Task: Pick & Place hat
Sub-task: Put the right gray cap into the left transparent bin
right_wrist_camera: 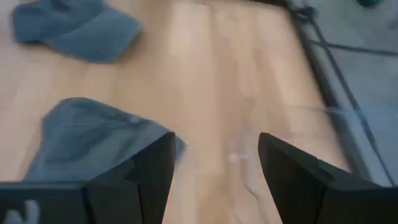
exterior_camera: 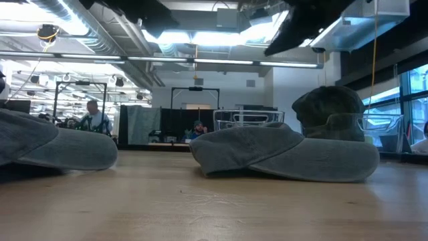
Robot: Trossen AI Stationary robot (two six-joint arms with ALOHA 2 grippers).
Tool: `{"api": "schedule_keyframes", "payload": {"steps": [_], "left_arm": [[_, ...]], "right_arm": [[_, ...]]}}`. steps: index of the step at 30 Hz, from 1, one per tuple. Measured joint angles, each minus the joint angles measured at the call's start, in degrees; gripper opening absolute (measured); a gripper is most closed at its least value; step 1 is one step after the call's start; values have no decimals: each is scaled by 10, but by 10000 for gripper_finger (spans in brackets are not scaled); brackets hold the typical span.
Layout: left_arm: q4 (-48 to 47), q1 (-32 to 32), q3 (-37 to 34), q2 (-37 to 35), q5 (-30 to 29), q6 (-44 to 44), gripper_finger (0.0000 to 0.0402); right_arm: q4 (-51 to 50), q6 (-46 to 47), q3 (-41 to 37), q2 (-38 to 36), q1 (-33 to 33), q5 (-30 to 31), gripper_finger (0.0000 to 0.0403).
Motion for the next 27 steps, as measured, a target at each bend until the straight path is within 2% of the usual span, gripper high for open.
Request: {"api": "schedule_keyframes", "payload": {"steps": [5,11,16,27], "left_arm": [[-19,-3,0,0,-26,-1,176],[-39,-3,0,0,-32,-34,176],[-41,-3,0,0,-31,-44,176],[-41,-3,0,0,-30,-44,175]], "right_arm": [[30,-19,19,96,53,4,229],[16,133,43,186,82,40,229],[7,240,43,232,90,40,229],[13,275,43,300,91,34,229]]}}
